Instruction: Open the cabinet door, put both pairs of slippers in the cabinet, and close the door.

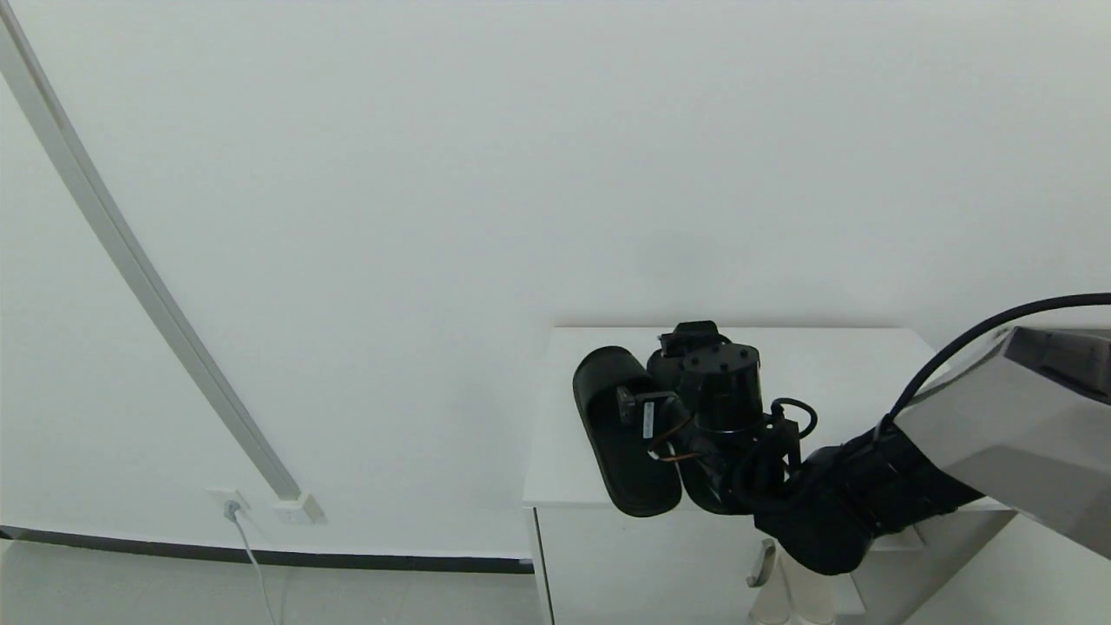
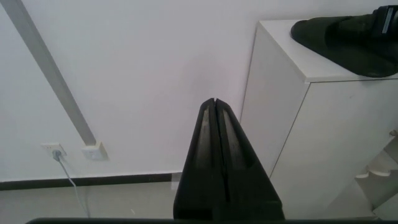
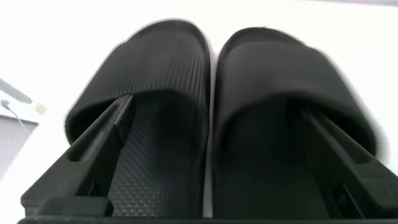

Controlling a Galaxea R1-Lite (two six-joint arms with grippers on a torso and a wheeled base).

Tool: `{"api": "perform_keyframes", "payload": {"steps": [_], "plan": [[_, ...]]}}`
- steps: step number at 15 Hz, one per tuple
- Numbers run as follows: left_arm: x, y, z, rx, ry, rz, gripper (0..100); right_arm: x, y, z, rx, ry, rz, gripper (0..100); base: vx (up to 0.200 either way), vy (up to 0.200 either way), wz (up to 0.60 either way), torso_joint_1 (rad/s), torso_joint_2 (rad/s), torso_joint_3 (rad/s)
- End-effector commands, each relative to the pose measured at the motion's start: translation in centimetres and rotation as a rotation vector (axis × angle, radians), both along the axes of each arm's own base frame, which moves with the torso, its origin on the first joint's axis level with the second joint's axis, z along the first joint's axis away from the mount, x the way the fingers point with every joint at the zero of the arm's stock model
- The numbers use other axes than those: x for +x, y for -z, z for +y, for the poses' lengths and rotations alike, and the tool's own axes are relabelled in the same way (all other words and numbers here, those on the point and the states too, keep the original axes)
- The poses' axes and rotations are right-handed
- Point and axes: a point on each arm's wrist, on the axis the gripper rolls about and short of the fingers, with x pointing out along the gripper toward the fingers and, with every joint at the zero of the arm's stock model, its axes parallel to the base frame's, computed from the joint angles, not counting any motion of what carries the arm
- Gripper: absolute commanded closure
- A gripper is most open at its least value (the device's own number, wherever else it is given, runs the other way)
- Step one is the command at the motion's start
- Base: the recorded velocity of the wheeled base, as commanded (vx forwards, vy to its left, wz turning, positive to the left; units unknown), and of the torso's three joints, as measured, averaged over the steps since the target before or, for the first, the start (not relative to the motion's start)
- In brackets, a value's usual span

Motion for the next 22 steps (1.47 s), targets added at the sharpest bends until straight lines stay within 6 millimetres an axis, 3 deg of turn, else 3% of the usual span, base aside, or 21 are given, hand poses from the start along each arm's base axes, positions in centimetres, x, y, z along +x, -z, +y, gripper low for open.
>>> {"api": "perform_keyframes", "payload": {"steps": [1, 9, 10, 19, 22], "plan": [[0.0, 0.0, 0.0, 0.000, 0.000, 0.001, 100, 1.3, 1.4, 0.6, -0.008, 0.002, 0.009, 0, 0.000, 0.000, 0.00, 0.000, 0.00, 0.000], [0.0, 0.0, 0.0, 0.000, 0.000, 0.001, 100, 2.7, 2.1, 1.1, -0.022, -0.016, -0.011, 0, 0.000, 0.000, 0.00, 0.000, 0.00, 0.000], [0.0, 0.0, 0.0, 0.000, 0.000, 0.001, 100, 2.8, 2.1, 1.1, -0.021, -0.016, -0.012, 100, 0.000, 0.000, 0.00, 0.000, 0.00, 0.000], [0.0, 0.0, 0.0, -0.002, 0.000, 0.001, 100, 2.7, 1.8, 1.0, -0.012, -0.015, -0.024, 100, 0.000, 0.000, 0.00, 0.000, 0.00, 0.000], [0.0, 0.0, 0.0, -0.002, 0.000, 0.001, 100, 0.9, -1.6, -0.4, 0.019, -0.047, -0.061, 100, 0.000, 0.000, 0.00, 0.000, 0.00, 0.000]]}}
